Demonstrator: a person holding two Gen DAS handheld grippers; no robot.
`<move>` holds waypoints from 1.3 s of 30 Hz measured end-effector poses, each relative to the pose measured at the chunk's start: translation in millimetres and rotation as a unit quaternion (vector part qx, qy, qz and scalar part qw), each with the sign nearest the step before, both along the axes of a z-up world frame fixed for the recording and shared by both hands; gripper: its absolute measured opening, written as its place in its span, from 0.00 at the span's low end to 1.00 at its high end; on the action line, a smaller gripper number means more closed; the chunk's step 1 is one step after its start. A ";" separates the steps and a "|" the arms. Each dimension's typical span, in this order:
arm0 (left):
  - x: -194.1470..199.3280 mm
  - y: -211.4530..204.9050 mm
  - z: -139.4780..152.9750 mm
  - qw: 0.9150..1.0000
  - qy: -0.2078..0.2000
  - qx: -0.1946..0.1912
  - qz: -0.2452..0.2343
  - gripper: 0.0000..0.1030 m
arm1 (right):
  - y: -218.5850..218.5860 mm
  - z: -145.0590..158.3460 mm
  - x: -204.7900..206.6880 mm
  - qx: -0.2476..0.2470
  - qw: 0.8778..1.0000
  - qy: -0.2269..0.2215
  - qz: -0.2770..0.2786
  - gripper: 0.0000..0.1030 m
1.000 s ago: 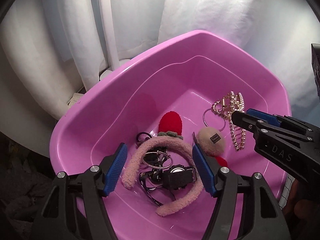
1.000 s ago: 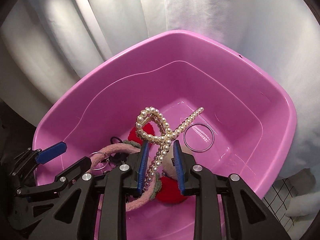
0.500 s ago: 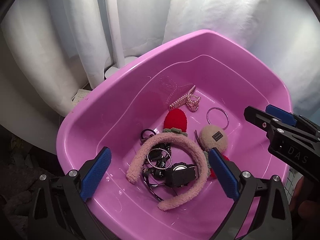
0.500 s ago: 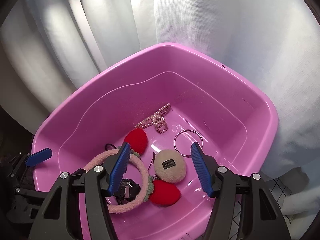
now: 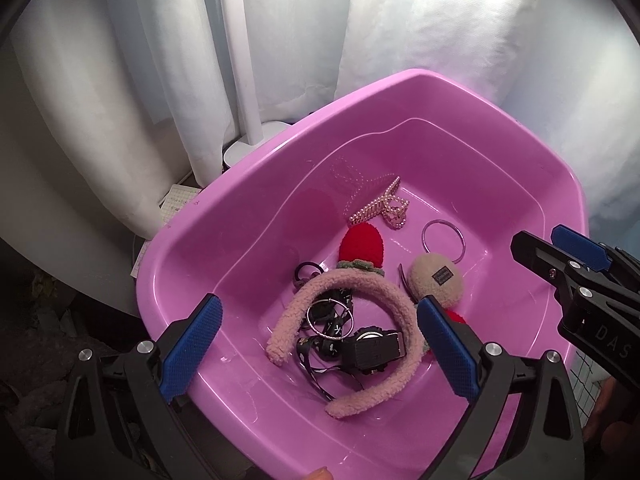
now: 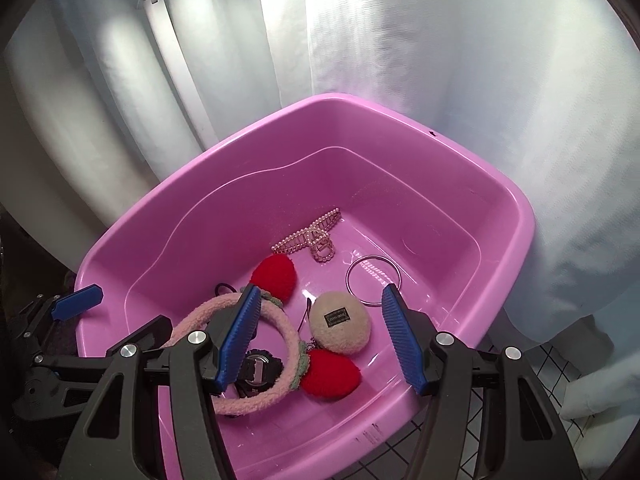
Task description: Organize jewelry
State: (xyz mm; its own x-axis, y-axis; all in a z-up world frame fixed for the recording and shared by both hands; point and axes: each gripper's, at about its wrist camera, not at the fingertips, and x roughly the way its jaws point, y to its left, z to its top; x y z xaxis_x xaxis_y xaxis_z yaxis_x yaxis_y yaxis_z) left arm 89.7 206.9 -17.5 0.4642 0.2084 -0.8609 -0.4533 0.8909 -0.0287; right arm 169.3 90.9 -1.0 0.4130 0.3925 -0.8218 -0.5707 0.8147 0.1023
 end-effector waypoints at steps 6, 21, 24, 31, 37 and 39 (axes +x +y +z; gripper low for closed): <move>-2.6 -3.0 4.9 1.000 0.000 0.015 -0.006 0.93 | -3.5 5.2 -7.1 0.003 1.000 -0.003 -0.003 0.59; -12.8 -6.7 20.5 1.000 -0.021 0.016 -0.007 0.93 | -12.8 14.8 -26.2 0.008 1.000 -0.014 -0.006 0.59; -14.5 -8.9 24.3 1.000 -0.025 0.017 -0.006 0.93 | -16.8 17.1 -32.1 0.012 1.000 -0.015 -0.008 0.59; -18.0 -15.0 30.8 0.999 -0.032 0.022 -0.004 0.93 | -23.0 21.6 -44.2 0.016 1.000 -0.018 -0.014 0.59; -21.4 -19.7 34.7 0.999 -0.034 0.030 -0.003 0.93 | -29.9 24.3 -48.7 0.018 0.999 -0.019 -0.021 0.59; -23.1 -20.3 35.5 0.999 -0.034 0.028 -0.003 0.93 | -32.6 25.3 -50.4 0.019 0.999 -0.019 -0.022 0.59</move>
State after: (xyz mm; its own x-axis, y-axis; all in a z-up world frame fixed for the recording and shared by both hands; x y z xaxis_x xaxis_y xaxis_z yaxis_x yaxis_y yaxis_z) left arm 66.6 186.6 18.1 0.5234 0.2528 -0.8137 -0.4464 0.8948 -0.0092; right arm 118.9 58.3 24.3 0.4612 0.4035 -0.7902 -0.5389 0.8349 0.1118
